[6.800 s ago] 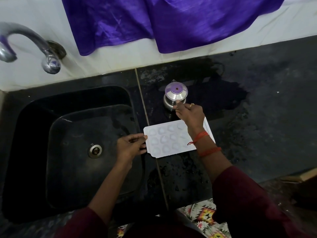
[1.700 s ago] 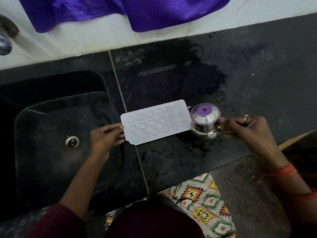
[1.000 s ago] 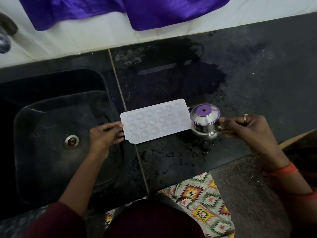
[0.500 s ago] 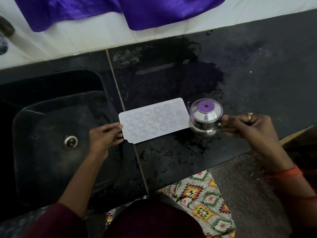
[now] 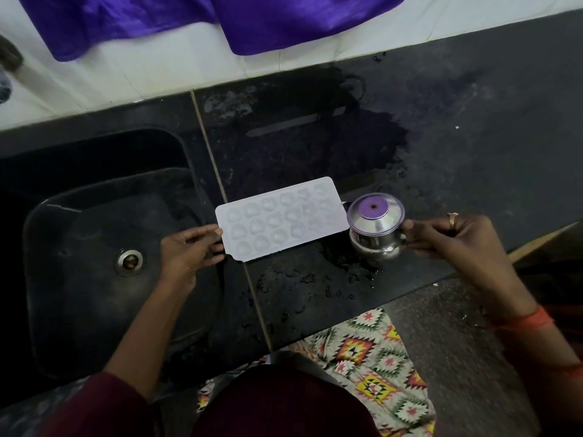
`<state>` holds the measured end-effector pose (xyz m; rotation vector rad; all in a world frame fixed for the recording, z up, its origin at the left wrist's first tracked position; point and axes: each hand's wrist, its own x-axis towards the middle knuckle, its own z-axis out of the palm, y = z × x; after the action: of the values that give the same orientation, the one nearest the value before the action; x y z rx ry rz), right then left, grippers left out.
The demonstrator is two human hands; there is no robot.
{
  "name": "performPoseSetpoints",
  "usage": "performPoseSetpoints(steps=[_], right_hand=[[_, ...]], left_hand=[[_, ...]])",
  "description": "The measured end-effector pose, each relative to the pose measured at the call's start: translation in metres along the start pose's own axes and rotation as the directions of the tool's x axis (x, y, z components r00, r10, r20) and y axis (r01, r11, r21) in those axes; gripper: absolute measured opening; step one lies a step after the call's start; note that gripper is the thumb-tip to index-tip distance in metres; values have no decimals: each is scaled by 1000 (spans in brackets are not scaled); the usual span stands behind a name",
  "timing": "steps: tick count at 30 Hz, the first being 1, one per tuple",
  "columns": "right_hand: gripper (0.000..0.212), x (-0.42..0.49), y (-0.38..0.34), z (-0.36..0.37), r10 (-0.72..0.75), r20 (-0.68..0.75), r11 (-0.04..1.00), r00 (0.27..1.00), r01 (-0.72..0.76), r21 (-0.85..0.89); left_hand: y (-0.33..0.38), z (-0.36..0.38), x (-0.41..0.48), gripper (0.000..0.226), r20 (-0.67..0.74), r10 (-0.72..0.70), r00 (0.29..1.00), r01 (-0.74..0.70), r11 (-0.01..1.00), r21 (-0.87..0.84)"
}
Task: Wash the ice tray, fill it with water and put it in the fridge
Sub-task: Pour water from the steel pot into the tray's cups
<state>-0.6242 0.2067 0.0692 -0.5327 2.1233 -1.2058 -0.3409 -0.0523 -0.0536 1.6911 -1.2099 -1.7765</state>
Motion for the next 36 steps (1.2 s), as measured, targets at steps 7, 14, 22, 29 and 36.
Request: performPoseSetpoints(steps=[7, 14, 22, 29, 36], right_hand=[[32, -3, 1, -3, 7, 1, 994, 1000, -7, -111], [22, -4, 0, -3, 24, -26, 987, 999, -28, -156], [21, -2, 1, -4, 39, -18, 985, 999, -41, -166], [20, -3, 2, -3, 28, -16, 997, 999, -29, -76], [12, -6, -7, -1, -4, -25, 999, 1000, 5, 50]], left_hand=[[0, 1, 1, 6, -8, -12, 1000, 13, 1000, 1], [0, 2, 0, 7, -14, -14, 1000, 14, 1000, 7], [-1, 2, 1, 8, -16, -17, 1000, 17, 1000, -1], [-2, 2, 2, 9, -15, -19, 1000, 19, 1000, 3], [-3, 3, 2, 5, -8, -8, 1000, 8, 1000, -14]])
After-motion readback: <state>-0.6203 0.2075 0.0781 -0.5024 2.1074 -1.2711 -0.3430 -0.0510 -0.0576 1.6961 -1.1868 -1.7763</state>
